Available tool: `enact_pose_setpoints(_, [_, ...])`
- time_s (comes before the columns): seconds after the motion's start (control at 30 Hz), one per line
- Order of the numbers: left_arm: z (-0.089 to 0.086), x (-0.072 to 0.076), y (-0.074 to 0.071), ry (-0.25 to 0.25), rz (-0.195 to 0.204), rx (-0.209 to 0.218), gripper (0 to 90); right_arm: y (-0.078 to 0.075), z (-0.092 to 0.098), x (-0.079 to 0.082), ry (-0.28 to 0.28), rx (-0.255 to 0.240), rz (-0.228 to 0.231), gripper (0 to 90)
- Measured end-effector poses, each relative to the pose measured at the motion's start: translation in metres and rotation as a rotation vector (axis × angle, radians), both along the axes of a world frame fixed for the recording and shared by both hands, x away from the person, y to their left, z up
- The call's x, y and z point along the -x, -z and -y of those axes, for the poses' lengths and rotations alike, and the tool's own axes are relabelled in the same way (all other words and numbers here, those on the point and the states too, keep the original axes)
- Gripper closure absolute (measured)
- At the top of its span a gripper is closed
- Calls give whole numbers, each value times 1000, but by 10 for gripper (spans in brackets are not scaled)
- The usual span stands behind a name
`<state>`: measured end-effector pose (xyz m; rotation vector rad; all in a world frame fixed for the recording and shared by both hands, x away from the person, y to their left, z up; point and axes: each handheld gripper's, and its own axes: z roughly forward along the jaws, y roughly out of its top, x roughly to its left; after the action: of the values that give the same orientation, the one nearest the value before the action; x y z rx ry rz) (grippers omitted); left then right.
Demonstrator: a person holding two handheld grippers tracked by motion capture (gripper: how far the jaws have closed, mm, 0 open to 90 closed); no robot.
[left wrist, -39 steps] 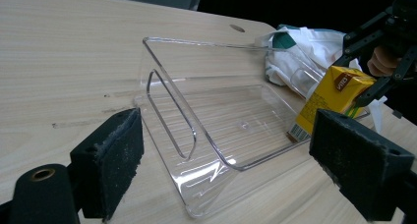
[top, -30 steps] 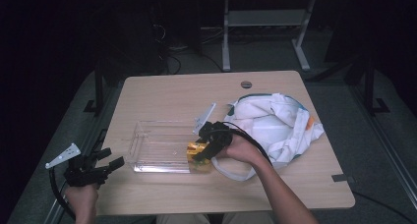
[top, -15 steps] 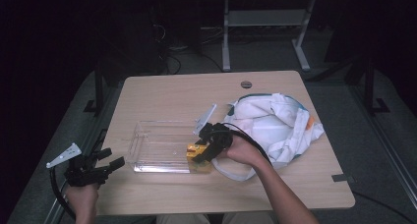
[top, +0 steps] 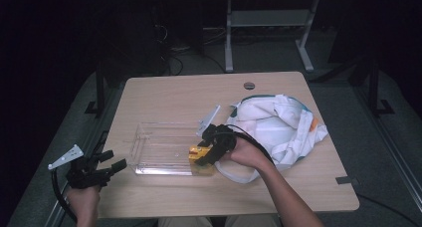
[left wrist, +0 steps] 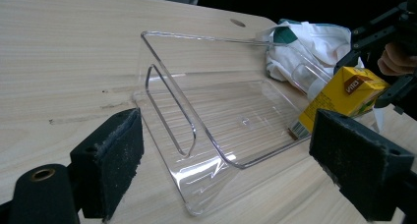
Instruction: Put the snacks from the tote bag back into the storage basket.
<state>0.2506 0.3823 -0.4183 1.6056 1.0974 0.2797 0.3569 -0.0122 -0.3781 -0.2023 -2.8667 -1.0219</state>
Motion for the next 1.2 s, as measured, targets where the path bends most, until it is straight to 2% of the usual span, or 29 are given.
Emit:
enact_pose_setpoints(0.23, [0, 0, 0, 0, -2, 1, 126, -3, 2, 0, 20, -12, -9, 343])
enact_pose_setpoints(0.33, [0, 0, 0, 0, -3, 0, 127, -5, 4, 0, 24, -14, 5, 345])
enact_pose_setpoints(1.2, [0, 0, 0, 1, -4, -1, 126, -26, 16, -3, 39, -51, 13, 335])
